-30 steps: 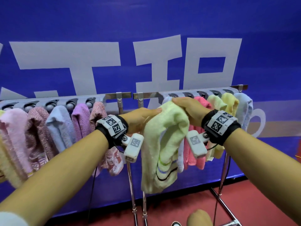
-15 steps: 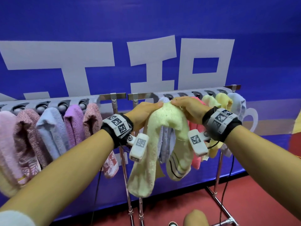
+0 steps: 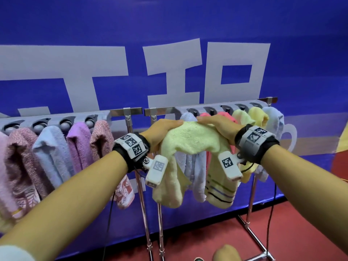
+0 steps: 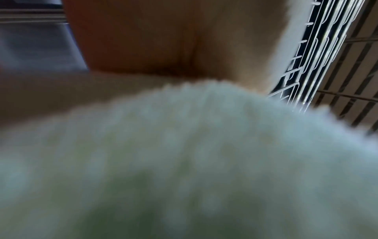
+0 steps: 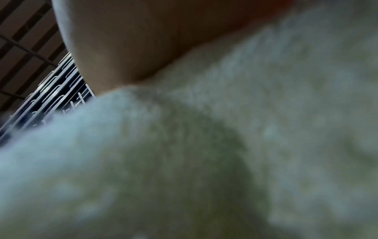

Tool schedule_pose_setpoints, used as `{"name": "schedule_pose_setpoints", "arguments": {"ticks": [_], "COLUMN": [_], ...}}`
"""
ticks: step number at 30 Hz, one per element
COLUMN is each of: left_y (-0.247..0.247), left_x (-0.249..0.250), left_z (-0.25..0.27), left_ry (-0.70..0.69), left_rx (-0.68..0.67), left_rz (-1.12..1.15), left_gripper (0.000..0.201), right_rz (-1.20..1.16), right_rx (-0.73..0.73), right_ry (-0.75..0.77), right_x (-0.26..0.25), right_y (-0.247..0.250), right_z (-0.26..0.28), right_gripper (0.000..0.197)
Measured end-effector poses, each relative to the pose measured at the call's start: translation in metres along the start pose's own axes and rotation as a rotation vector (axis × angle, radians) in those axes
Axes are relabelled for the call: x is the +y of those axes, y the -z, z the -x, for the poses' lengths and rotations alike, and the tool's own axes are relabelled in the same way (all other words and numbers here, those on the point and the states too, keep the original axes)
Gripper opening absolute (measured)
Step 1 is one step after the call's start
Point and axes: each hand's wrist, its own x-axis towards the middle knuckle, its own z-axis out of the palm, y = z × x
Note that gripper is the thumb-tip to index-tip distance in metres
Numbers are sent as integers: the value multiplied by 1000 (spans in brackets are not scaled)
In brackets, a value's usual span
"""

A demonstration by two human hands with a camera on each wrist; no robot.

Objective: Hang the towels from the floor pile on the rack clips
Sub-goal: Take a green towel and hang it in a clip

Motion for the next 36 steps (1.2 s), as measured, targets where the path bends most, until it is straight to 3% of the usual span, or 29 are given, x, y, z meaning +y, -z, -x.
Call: {"name": "schedule_pose_setpoints", "arguments": {"ticks": [2,6,9,12,15,18,24,31,36], "left_y": [2,15,37,64,94,126,174,220,241], "left_x": [1,4,5,5,7,9,6,-6,-8], "left_z": [3,15,26,40,58,73,87,66,36], "left_ry": [20,80,97,88,50,1,-142,-221,-219], "left_rx": [-27,-69,-28,56,151,226,415,767,915], "left_rz": [34,0,-10,-46,-77,-99,-83,-88,-336], "left_gripper": [46,52,60,43,29,18,13,18,15], "right_rz": [81,31,-9,-61,-101,-93,-177,-161,-163], "right_rx": [-44,-106,-171,-237,-304,-313,-263,-230,-171], "right_ry": [41,63,54,43,65,95,149,133,125], "right_x": [-2,-11,-16,-18,-25,-36,-55,-56,-56], "right_y": [-6,-16,-37,-68,-99,-129,-187,-227,-240], "right_z": [-3,-7,-14,-24,-37,-51,-80,-126,-167], "right_gripper": [36,24,38,37,18,29,10,21,20]}}
